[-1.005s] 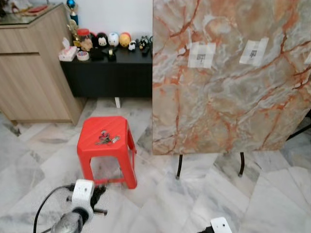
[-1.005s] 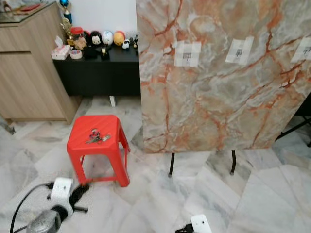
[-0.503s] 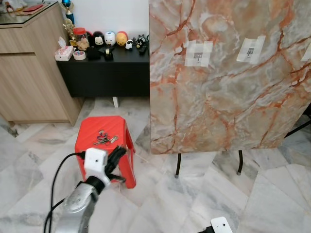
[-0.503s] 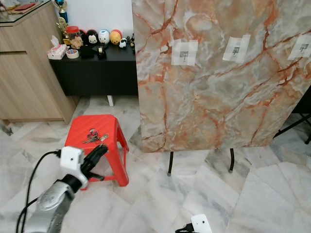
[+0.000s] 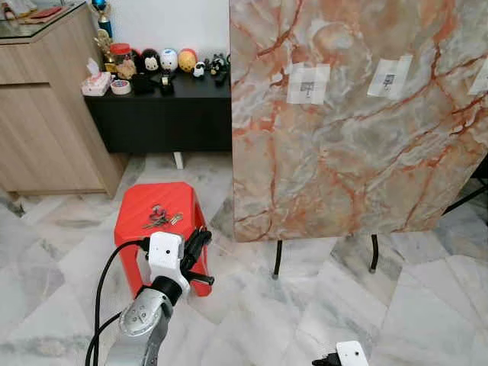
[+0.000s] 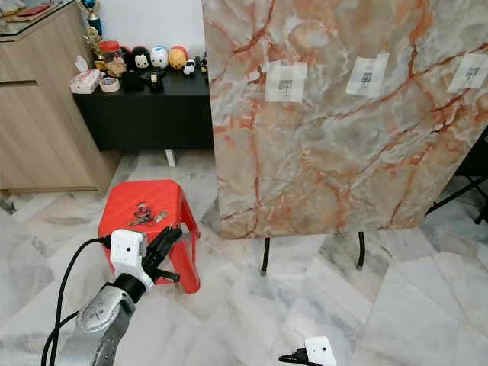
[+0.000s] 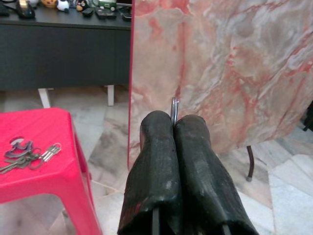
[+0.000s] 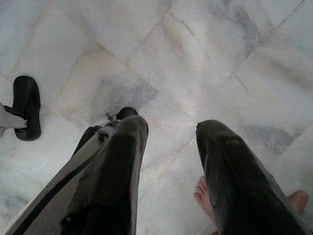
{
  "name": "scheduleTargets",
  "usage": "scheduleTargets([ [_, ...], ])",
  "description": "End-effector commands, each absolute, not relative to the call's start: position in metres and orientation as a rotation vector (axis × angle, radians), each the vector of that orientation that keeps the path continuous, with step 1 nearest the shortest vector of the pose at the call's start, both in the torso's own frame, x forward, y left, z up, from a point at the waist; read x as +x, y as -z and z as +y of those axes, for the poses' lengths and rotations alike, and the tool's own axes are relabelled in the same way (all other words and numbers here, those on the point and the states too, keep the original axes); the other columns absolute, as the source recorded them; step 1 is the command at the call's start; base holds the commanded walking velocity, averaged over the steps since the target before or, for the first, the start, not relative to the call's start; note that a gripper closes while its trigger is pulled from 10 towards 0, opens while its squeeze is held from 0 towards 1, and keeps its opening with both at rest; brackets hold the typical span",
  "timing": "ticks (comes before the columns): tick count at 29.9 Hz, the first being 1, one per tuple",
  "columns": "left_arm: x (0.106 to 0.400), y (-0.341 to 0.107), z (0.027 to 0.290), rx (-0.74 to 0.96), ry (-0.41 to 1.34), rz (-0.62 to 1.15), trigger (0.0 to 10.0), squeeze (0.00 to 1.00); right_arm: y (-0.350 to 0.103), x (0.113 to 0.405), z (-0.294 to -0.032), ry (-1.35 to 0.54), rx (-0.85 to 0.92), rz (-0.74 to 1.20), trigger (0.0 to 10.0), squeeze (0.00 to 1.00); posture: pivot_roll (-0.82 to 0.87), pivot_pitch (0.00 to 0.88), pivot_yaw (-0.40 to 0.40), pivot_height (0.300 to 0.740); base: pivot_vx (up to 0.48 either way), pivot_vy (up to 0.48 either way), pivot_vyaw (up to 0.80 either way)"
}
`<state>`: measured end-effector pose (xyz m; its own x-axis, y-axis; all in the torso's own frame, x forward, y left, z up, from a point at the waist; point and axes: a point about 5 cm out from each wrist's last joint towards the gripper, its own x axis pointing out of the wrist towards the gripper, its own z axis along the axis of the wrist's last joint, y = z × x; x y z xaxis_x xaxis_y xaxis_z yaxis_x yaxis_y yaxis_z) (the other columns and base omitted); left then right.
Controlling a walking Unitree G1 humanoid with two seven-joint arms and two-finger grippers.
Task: Hang keys on a hook
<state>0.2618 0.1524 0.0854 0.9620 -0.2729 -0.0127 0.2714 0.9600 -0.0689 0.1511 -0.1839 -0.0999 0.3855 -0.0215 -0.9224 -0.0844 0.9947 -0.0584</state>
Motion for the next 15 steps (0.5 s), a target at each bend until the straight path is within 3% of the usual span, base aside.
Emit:
scheduleTargets([
  [1, 0.2643, -0.0887, 0.1544, -0.046, 0.265, 0.017, 10.0, 0.00, 0.1000, 0.1499, -0.1854, -0.033, -0.088, 1.171, 10.0, 0.00, 0.08, 0.000, -0.065, 0.740, 0.000, 0.000, 0.00],
  [15, 0.2653, -0.0870, 0.1541, -0.034, 0.264, 0.031, 10.0, 0.00, 0.1010, 0.1478, -0.1838, -0.035, -0.081, 1.173, 10.0, 0.00, 0.07, 0.000, -0.045, 0.740, 0.277, 0.000, 0.00],
])
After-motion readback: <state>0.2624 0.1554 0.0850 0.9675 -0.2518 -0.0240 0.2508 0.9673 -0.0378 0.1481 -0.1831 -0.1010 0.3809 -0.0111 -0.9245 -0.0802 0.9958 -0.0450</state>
